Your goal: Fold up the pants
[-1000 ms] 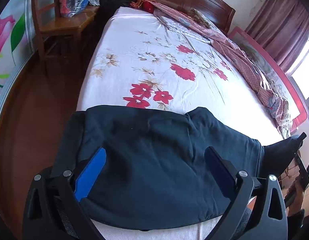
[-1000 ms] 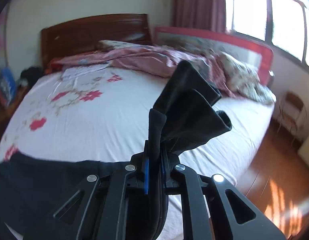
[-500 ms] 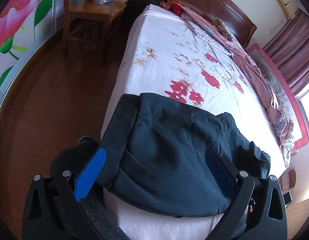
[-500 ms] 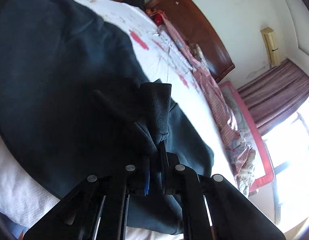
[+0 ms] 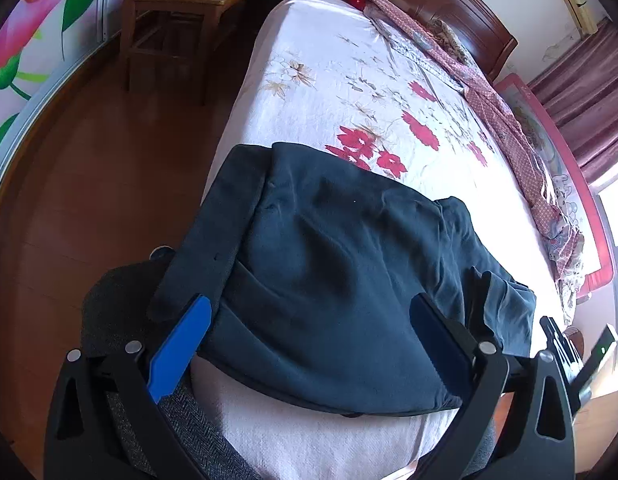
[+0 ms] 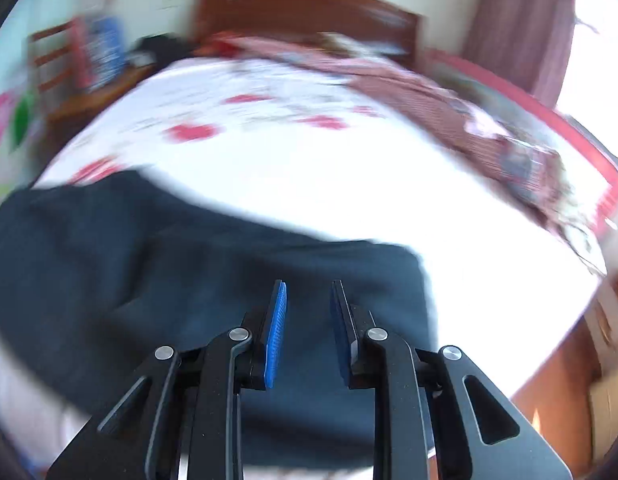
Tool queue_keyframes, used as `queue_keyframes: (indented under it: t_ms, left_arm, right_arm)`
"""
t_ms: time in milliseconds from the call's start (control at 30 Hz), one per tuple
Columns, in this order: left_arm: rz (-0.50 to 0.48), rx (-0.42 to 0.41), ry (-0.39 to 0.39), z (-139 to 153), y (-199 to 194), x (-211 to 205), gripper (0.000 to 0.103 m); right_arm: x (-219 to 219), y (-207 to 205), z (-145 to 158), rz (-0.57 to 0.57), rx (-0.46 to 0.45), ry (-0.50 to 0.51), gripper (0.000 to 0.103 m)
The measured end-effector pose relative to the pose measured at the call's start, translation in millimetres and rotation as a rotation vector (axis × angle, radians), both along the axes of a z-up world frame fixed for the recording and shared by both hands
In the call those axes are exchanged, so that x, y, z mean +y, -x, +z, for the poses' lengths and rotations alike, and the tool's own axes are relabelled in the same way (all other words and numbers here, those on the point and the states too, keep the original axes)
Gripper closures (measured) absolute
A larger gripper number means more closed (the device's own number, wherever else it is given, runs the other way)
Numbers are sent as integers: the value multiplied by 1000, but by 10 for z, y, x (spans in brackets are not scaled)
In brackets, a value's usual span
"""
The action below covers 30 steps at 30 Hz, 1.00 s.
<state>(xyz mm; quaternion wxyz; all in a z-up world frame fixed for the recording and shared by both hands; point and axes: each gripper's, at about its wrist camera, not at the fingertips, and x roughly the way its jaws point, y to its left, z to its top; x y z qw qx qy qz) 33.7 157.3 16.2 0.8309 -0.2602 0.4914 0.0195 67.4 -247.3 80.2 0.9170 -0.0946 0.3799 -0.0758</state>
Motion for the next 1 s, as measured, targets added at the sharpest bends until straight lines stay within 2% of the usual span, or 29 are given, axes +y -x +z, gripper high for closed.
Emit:
queue_keyframes:
  t_ms: [67, 133, 167, 200, 233, 267, 333, 367, 433, 467, 533, 567, 600, 633, 667, 700, 800, 867, 1000]
  left_arm:
    - [-9, -14, 9, 16, 37, -43, 3]
    - [-13, 10, 26, -29, 94, -91, 3]
    - [-22, 25, 40, -63, 127, -104, 3]
    - [-26, 41, 45, -96, 157, -114, 3]
    - [-26, 55, 45, -123, 186, -107, 3]
    - [-24, 62, 48, -144, 207, -76, 3]
    - [6, 55, 44, -153, 243, 51, 3]
    - [23, 55, 33, -152, 248, 116, 3]
    - [59, 46, 27, -135, 247, 290, 3]
    - [66, 33, 28, -128, 236, 365, 3]
    - [72, 27, -17, -111, 191, 503, 3]
    - [75, 23, -42, -103, 166, 571, 3]
    - [67, 17, -48, -104, 135, 638, 3]
    - [53, 22, -45, -114, 96, 701, 3]
    - [35, 34, -49, -139, 49, 770, 3]
    - [14, 32, -54, -153, 11, 832, 3]
    - [-142, 0, -21, -231, -194, 965, 2]
    - [-215, -6, 34, -318, -348, 1029, 2]
    - [-262, 91, 190, -660, -575, 1119, 2]
  right_arm:
    - [80, -119, -199, 30, 32, 40, 82]
    - [406, -122, -575, 165, 125, 159, 82]
    - [611, -9, -791, 209, 119, 289, 82]
    - [758, 111, -873, 231, 47, 421, 82]
    - [811, 153, -900, 241, 39, 465, 82]
    - [819, 127, -822, 238, 49, 420, 82]
    - [663, 75, -590, 218, 59, 224, 82]
    - [669, 120, -514, 216, 40, 191, 82]
    - [716, 236, -403, 242, -6, 180, 81]
    - [828, 234, -389, 284, -12, 151, 77]
    - [1012, 178, -503, 335, 24, 175, 56]
    - [1173, 128, -700, 414, 124, 124, 57]
    - [1254, 151, -802, 431, 126, 139, 61]
    - [1335, 230, -809, 434, 89, 183, 61]
    - [1357, 228, -808, 425, 92, 205, 61]
    - [1334, 220, -805, 409, 96, 190, 61]
    - [1277, 128, -740, 383, 130, 143, 61]
    - [1290, 95, -715, 372, 151, 141, 61]
    - [1354, 99, -692, 361, 181, 181, 61]
